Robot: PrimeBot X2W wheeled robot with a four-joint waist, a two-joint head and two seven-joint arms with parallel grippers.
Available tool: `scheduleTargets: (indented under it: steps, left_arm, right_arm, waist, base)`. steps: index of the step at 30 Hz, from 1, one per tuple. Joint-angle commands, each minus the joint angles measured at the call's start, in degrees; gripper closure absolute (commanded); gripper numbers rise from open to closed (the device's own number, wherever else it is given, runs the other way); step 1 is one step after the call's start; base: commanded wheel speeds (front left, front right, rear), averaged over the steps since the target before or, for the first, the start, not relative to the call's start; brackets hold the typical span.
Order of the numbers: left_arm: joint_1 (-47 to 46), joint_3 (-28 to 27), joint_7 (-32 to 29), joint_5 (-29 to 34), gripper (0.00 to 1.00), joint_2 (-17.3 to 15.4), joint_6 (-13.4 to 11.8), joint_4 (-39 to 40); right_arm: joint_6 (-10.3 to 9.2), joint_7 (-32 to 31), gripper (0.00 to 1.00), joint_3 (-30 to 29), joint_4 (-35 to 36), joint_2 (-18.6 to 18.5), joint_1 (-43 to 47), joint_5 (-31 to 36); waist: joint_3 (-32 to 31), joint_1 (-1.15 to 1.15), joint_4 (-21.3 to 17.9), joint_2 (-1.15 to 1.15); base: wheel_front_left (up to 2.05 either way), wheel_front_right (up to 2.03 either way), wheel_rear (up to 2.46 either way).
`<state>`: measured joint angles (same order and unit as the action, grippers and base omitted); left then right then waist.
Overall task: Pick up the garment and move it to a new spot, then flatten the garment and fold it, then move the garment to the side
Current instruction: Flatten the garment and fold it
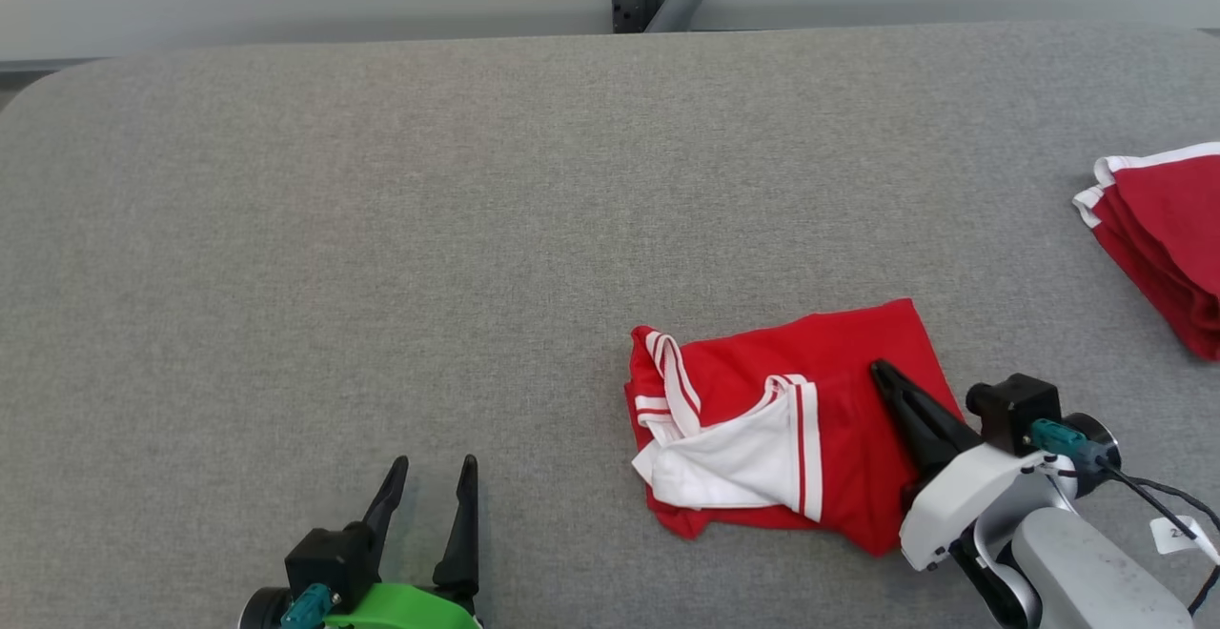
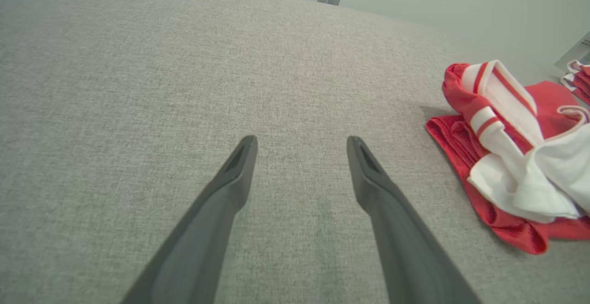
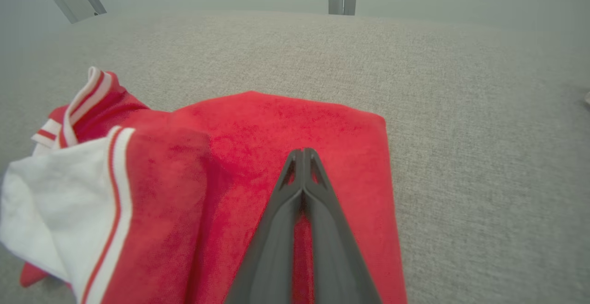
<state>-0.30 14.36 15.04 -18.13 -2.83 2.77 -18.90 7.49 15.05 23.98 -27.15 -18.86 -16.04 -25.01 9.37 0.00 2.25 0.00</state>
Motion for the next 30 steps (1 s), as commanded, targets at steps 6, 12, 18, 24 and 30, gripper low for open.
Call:
scheduleTargets:
  steps: [6,12,18,24,30]
  left_arm:
    - [-1.19,-0.75,0.14,0.11,0.0,-0.15,-0.35,0.3]
    - [-1.16,-1.06,0.14,-0.08,0.0,-0.15,-0.38,0.61]
    - [-0.23,-1.76,0.14,-0.1,0.0,-0.15,-0.49,0.7]
    - [1.11,-1.48,0.14,-0.49,0.0,-0.16,-0.67,0.45]
    - [2.44,-2.84,0.14,-1.03,0.0,-0.16,-0.84,1.24]
  right_arm:
    - [-0.01,0.14,1.0,8.66,-0.77,-1.4,-2.66,-1.95]
    - [-0.01,0.14,1.0,15.34,3.65,-3.08,-0.99,-2.23]
    - [-0.01,0.15,1.0,22.1,7.55,-3.66,0.66,-2.06]
    - [-0.01,0.15,1.0,29.0,6.57,-2.4,0.54,-4.92]
    - [-0.01,0.15,1.0,20.95,9.82,-2.02,3.69,-4.83]
  waist:
    - [1.72,0.0,2.17,0.0]
    - [1.31,0.0,2.55,0.0]
    - [0.31,0.0,2.26,0.0]
    - [-1.81,0.0,1.72,0.0]
    - [-4.83,0.0,1.11,0.0]
  base:
    - [0.0,0.0,0.0]
    - [0.0,0.0,0.0]
    - [0.0,0.0,0.0]
    - [0.0,0.0,0.0]
    - [0.0,0.0,0.0]
